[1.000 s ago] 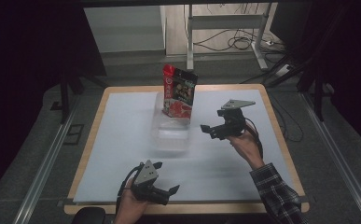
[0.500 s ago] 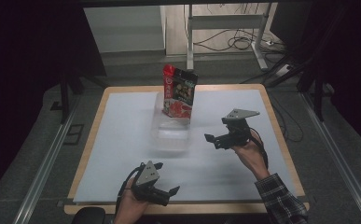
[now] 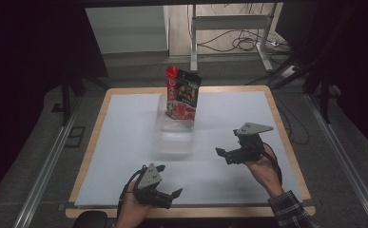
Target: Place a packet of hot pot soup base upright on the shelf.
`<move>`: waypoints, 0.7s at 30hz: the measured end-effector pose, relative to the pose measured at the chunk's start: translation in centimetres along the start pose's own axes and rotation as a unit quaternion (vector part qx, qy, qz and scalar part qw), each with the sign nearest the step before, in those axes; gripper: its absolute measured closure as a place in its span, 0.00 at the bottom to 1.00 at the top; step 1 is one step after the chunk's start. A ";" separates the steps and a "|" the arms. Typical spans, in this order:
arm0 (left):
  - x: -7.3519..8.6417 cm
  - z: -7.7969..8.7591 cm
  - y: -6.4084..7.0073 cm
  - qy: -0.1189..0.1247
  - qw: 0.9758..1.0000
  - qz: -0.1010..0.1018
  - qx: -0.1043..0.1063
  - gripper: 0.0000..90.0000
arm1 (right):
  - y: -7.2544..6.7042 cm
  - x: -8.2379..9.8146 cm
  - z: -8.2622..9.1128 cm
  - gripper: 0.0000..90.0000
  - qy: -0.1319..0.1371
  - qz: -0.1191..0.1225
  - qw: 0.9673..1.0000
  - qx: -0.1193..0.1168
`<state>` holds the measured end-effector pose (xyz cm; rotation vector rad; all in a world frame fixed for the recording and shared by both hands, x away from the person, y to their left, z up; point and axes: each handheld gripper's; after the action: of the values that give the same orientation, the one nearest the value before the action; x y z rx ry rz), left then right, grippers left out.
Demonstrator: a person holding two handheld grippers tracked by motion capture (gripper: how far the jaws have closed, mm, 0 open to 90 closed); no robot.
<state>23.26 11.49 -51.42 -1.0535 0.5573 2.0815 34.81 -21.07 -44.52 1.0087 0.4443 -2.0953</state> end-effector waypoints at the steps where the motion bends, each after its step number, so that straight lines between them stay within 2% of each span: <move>1: 0.0 0.0 -0.1 0.000 1.000 0.002 0.001 0.04 | -0.1 0.2 0.2 0.01 -0.002 0.002 1.000 0.002; 13: -0.1 0.4 -0.6 -0.006 1.000 0.008 -0.004 0.05 | -0.6 2.7 2.8 0.01 0.006 -0.010 1.000 0.006; 21: -0.1 0.6 -1.1 -0.014 1.000 0.006 -0.014 0.05 | -0.8 4.2 4.0 0.01 0.009 -0.011 1.000 0.019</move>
<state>23.83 12.56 -51.05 -1.0388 0.5235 2.1164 30.43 -24.88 -45.28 1.0511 0.4271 -2.1220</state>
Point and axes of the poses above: each handheld gripper's, and its own axes: z roughly backward along the jaws, x roughly out of its underside, y roughly to its right, and after that the axes turned 5 degrees about -y, right-handed
